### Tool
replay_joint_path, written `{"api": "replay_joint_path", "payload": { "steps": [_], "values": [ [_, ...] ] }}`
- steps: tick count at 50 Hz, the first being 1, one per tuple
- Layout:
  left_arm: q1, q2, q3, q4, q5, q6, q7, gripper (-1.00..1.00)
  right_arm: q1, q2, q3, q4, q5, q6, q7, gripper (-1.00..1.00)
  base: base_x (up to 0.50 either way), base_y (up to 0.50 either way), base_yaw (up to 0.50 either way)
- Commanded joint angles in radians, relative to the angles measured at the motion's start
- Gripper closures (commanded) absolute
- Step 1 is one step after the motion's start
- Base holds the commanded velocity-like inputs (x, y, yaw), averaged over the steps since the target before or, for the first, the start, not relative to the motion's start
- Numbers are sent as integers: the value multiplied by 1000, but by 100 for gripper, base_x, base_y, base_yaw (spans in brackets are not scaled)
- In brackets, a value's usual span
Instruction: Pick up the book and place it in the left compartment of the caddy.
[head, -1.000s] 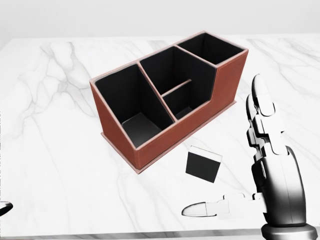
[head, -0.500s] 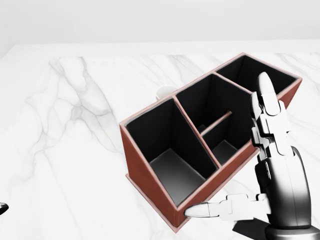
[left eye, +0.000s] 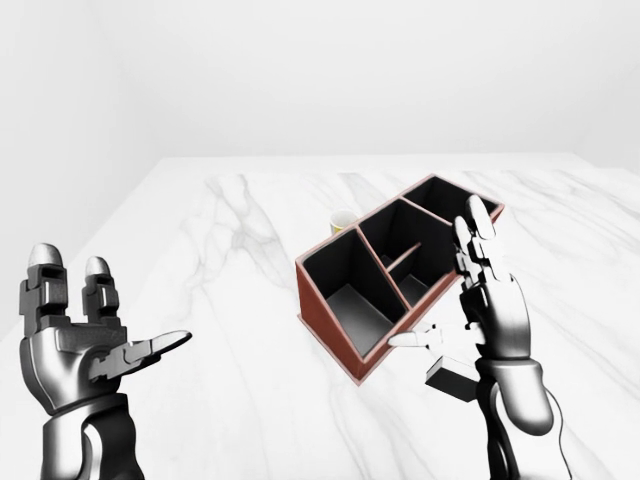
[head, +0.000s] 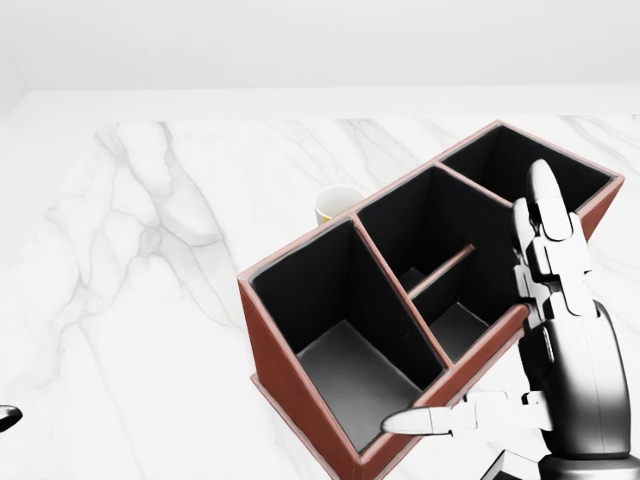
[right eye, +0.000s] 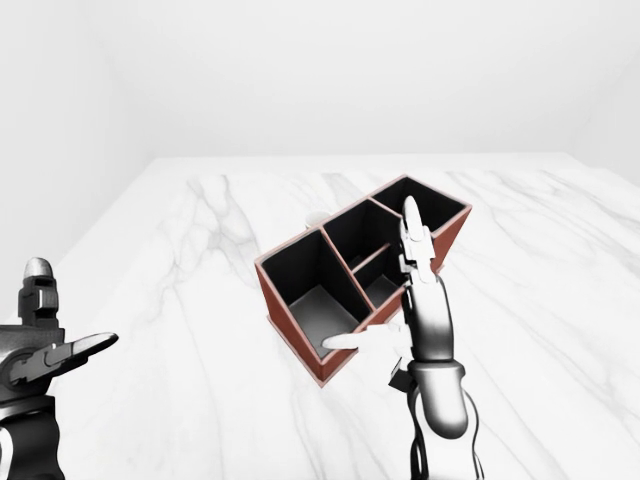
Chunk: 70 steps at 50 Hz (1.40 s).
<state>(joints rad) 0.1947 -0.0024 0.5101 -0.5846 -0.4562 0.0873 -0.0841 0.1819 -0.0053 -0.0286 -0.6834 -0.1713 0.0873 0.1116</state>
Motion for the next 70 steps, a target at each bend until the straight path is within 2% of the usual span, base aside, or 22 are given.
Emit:
{"api": "replay_joint_path", "payload": {
  "steps": [1,9,14,19,27,39,45,56,63,70],
  "values": [
    [3,-2,-4,-6,2,0,1,-100,6,0,-41,-3,31,0,2,-100,0,0,0],
    [6,-3,3,-8,-1,0,-5,-100,26,-13,-74,-81,-23,0,58,-100,0,0,0],
    [6,-5,0,-9,0,0,-5,-100,73,7,-123,-180,-34,0,121,-100,0,0,0],
    [6,-6,-8,-5,7,0,-9,-100,109,7,-132,-224,-81,0,199,-100,0,0,0],
    [5,-5,-9,2,7,0,-10,-100,165,3,-117,-244,-208,0,311,-100,0,0,0],
    [1,1,-12,16,6,0,-11,-100,219,38,-190,-210,-311,0,447,-100,0,0,0],
    [-1,2,-12,6,6,0,-8,-100,236,76,-239,-196,-334,0,508,-100,0,0,0],
    [3,-1,-5,-7,2,0,-15,-100,253,99,-272,-161,-453,0,587,-100,0,0,0],
    [0,2,-2,-14,-2,0,-11,-100,288,104,-273,-116,-521,0,587,-100,0,0,0],
    [3,-1,-4,4,3,0,-18,-100,295,131,-314,-85,-572,0,587,-100,0,0,0]
  ]
}}
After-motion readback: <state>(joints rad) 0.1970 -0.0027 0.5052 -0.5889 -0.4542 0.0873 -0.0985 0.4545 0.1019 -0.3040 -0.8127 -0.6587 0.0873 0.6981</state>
